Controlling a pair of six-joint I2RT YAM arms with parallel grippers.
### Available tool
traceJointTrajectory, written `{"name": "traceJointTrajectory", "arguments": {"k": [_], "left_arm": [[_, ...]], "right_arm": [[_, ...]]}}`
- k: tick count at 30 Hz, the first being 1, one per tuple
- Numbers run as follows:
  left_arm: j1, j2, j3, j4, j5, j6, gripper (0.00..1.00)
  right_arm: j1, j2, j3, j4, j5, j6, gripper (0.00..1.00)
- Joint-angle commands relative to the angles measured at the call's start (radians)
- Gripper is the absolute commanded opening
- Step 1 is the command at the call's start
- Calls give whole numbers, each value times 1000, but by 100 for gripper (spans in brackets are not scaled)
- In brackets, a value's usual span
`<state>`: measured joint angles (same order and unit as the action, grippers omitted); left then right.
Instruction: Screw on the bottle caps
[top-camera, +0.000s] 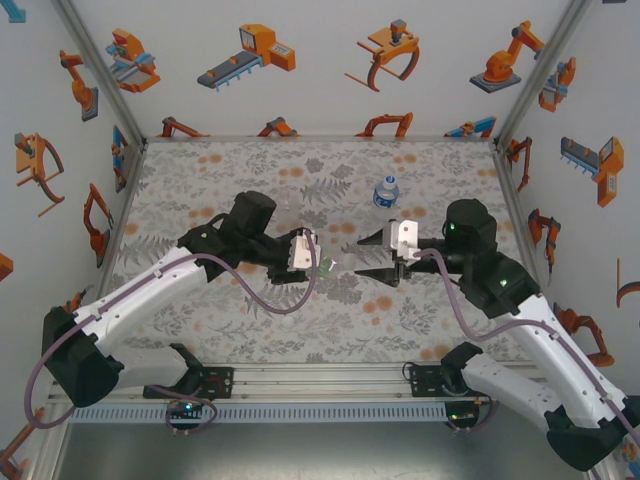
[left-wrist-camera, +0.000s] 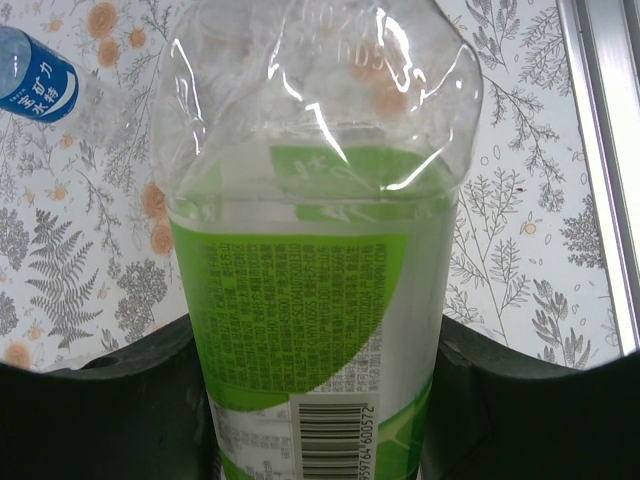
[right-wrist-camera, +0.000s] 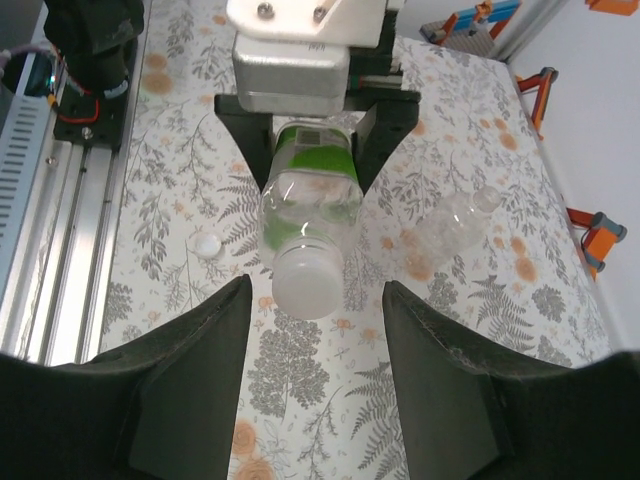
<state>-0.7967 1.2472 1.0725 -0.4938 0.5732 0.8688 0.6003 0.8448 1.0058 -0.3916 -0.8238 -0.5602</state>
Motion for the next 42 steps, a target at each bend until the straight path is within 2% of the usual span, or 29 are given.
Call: {"name": "traceJointTrajectory", "arguments": {"k": [1, 13, 23, 26, 30, 32, 36, 42], "left_arm": [[9, -3, 32, -15, 31, 15, 0], [24, -1, 35, -4, 46, 3, 0], [25, -1, 35, -3, 48, 1, 0], [27, -2, 35, -1, 51, -2, 0], [34, -5, 28, 19, 45, -23, 0], [42, -4, 28, 27, 35, -33, 0], [57, 0, 27, 47, 30, -50, 0], [69, 17, 29, 55, 27, -59, 0]], "right_arm": [[13, 4, -30, 32, -35, -69, 53], [59, 44, -37, 44, 33, -66, 49], [77, 63, -39, 72, 74, -36, 37], [81, 63, -48, 96, 108, 39, 27], [81, 59, -80, 182, 178, 308, 12], [81, 62, -101, 240, 223, 525, 0], [81, 80, -125, 313, 420, 1077, 0], [77, 98, -123, 148, 598, 1738, 0]]}}
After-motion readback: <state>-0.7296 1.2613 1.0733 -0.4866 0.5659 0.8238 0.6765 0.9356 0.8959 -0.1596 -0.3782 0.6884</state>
